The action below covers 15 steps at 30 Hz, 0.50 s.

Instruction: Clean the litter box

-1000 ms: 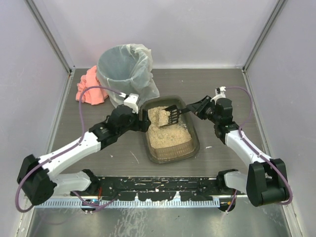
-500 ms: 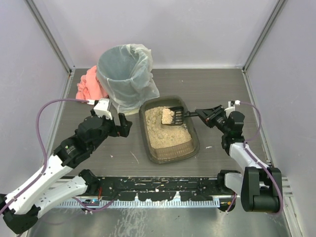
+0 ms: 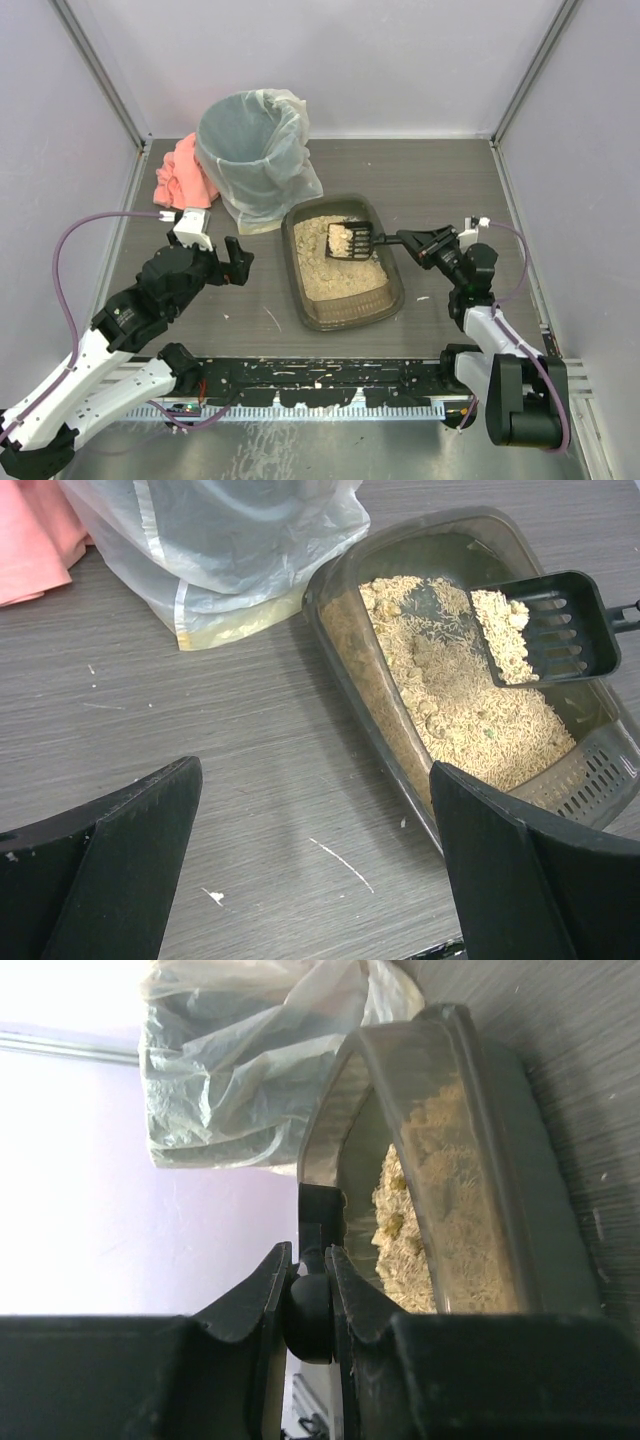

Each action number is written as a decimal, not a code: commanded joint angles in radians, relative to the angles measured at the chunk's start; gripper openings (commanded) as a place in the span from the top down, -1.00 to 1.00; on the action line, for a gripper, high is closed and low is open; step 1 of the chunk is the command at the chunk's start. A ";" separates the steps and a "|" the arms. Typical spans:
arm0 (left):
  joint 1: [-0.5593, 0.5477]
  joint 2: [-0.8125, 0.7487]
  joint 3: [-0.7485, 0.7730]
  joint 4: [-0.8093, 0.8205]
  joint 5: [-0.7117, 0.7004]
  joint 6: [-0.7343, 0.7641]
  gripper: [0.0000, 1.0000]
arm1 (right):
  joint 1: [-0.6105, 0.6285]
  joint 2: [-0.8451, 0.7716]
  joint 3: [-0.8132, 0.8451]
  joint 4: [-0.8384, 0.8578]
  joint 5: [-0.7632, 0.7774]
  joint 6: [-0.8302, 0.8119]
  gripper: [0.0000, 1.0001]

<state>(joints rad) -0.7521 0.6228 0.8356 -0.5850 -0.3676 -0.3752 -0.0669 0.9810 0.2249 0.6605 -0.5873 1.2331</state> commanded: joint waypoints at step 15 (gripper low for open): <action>0.004 -0.016 0.011 -0.007 -0.004 -0.008 -0.96 | 0.045 0.092 -0.021 0.291 -0.077 0.134 0.99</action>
<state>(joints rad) -0.7521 0.6212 0.8356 -0.6098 -0.3626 -0.3779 -0.1139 1.0676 0.1593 0.8474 -0.6296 1.3678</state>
